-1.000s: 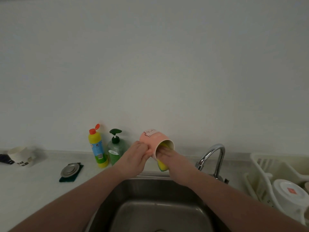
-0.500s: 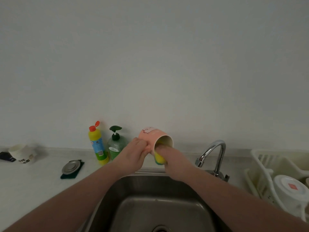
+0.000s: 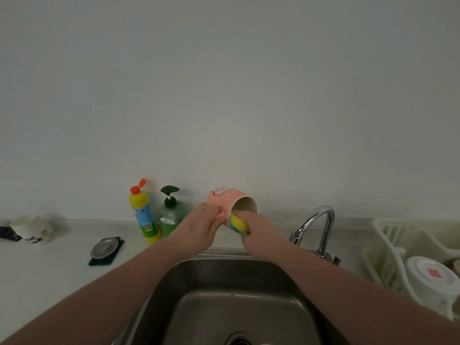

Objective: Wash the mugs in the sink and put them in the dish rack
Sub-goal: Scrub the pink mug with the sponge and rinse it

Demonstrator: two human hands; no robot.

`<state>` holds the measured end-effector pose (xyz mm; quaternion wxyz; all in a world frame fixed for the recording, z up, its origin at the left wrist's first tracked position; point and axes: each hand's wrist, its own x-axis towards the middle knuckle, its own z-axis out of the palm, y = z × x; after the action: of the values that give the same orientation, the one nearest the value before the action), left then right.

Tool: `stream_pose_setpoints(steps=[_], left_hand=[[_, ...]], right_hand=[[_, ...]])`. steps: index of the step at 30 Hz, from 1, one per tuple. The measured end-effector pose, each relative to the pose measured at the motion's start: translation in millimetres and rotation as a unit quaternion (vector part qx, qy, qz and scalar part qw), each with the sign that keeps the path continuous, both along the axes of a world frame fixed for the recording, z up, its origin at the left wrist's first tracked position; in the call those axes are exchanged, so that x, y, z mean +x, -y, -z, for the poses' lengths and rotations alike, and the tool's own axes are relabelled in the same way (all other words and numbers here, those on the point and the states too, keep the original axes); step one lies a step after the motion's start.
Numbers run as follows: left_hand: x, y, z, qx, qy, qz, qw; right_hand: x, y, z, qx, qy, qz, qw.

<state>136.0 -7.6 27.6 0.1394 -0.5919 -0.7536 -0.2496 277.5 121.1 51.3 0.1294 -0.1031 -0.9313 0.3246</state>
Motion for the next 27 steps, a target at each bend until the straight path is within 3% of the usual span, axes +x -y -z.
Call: stream_pose_setpoints(steps=[6, 8, 13, 18, 21, 24, 27], left_hand=[[3.3, 2.0, -3.5, -0.062, -0.007, 0.004, 0.998], [5.2, 0.9, -1.6, -0.071, 0.0, 0.006, 0.997], [5.6, -1.2, 3.0, -0.014, -0.002, 0.004, 1.0], [2.8, -1.6, -1.9, -0.016, -0.001, -0.001, 1.0], [4.2, -1.0, -5.0, -0.045, 0.003, 0.004, 0.999], [7.7, 1.2, -4.0, -0.082, 0.015, 0.01, 0.996], [10.6, 2.7, -2.3, -0.094, 0.033, 0.01, 0.995]], right_hand=[[8.4, -9.5, 5.6, 0.269, 0.113, -0.082, 0.953], [10.3, -7.3, 9.0, 0.252, 0.109, -0.073, 0.959], [6.5, 0.5, 10.3, -0.001, 0.007, 0.001, 1.0], [4.0, -2.5, 8.3, 0.012, -0.004, -0.002, 1.0], [4.2, -7.7, 11.9, 0.127, 0.057, -0.039, 0.99], [4.9, -18.9, 17.2, 0.29, 0.124, -0.101, 0.944], [9.8, -25.5, 15.9, 0.349, 0.134, -0.136, 0.918]])
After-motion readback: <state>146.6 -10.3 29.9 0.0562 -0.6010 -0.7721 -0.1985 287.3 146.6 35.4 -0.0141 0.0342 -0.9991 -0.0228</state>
